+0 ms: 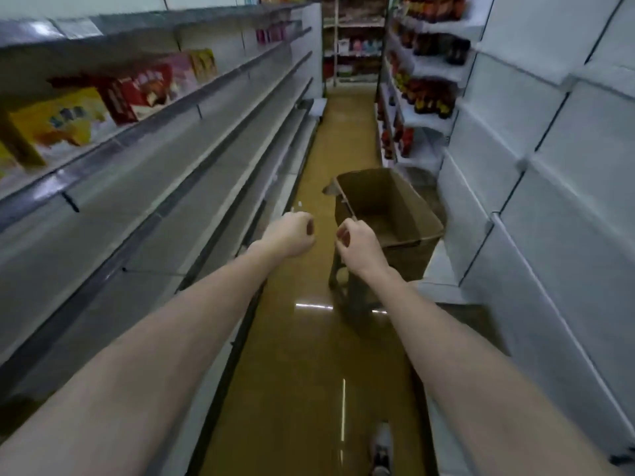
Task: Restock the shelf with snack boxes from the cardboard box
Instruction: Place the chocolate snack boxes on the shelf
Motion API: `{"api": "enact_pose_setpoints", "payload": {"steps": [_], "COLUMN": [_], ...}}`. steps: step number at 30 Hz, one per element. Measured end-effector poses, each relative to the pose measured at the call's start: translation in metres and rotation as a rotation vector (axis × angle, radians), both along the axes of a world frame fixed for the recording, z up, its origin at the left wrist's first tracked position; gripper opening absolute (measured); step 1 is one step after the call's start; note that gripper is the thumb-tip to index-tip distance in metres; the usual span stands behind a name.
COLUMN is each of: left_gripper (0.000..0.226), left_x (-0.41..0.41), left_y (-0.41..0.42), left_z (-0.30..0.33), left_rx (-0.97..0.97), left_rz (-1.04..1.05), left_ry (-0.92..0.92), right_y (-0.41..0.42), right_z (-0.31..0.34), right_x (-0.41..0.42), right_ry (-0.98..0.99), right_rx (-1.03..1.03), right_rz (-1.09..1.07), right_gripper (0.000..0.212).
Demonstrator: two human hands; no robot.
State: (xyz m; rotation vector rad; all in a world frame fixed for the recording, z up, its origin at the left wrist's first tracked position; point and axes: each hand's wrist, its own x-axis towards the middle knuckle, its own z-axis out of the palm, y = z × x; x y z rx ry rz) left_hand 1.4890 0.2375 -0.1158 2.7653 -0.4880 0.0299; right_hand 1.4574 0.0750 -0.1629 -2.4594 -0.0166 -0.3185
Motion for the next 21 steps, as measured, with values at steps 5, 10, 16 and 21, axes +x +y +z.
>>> {"api": "enact_pose_setpoints", "payload": {"steps": [5,10,16,21], "left_gripper": [0.009,0.011,0.007,0.011], "left_x": [0.078,0.157,0.235,0.298], "left_y": [-0.059,-0.117,-0.181,-0.222], "left_z": [-0.022,-0.040,-0.072,-0.115], "left_rx": [-0.038,-0.071,-0.148,-0.152], "left_rz": [-0.004,0.021,0.065,0.051], "left_ry": [0.062,0.130,0.207,0.308], "right_y": [-0.052,-0.111,-0.172,-0.208], "right_z": [-0.033,-0.059,-0.091,-0.124], "right_x": [0.083,0.166,0.240,0.288], "right_ry": [0.069,0.169,0.282,0.408], "right_rx": [0.091,0.142,0.079,0.025], "right_rz": [0.007,-0.021,-0.053,-0.117], "right_gripper": [0.015,0.015,0.008,0.022]}}
